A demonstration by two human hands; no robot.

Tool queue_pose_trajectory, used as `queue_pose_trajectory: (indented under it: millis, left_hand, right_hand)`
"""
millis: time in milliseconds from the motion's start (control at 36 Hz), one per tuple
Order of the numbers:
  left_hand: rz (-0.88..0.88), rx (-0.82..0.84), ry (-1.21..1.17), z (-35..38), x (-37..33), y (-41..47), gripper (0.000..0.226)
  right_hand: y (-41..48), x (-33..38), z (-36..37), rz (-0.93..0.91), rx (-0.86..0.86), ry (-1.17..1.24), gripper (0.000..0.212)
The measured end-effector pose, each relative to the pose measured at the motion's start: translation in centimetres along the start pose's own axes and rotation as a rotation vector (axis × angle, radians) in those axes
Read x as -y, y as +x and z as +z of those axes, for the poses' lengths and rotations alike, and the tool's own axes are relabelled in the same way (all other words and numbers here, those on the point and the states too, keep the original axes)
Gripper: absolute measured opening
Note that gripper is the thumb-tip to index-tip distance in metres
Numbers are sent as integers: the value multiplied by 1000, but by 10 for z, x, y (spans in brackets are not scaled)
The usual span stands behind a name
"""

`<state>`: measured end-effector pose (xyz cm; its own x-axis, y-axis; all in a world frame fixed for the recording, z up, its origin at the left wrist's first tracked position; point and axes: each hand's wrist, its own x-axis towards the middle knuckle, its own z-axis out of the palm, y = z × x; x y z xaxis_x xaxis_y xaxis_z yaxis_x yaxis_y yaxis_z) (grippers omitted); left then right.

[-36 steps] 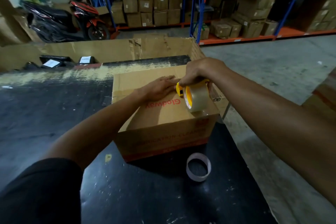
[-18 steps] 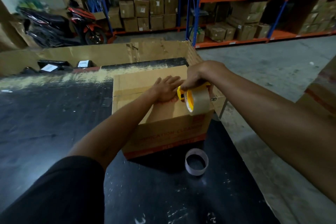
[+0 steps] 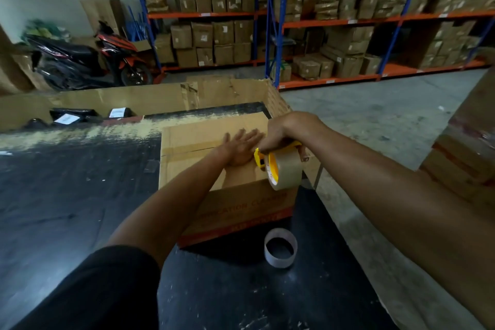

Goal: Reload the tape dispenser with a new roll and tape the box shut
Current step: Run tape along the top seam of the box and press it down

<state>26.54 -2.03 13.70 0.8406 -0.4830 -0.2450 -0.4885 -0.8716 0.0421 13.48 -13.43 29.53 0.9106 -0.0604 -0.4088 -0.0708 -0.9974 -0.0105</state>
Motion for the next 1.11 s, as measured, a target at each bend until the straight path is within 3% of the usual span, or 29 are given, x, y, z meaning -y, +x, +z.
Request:
queue_pose_trajectory:
  millis: [333,472,778,889,1000,1111]
  left_hand:
    - [-48,16,86,-13,-19,-12,75]
    - [-6,17,-11,2,-25,-23,71]
    - [-9,13,-7,-2,-24,-28,67]
    - [-4,-4,-29,0,-24,-28,68]
    - [-7,-5,-28,0,-23,-26,68]
    - [-4,-3,-27,1,-22,-23,69]
  right_hand:
    - [-13,1,19,3,-17,-68,63]
    - [-23,-2,17,32,-8,-35,60]
    - [-13,-15,27,100,84,-22,79]
    - [-11,-17,37,80,59,-50,79]
    - [-12,-23,34,103,138,16,68]
    - [-6,-33,34,96,118,31,74]
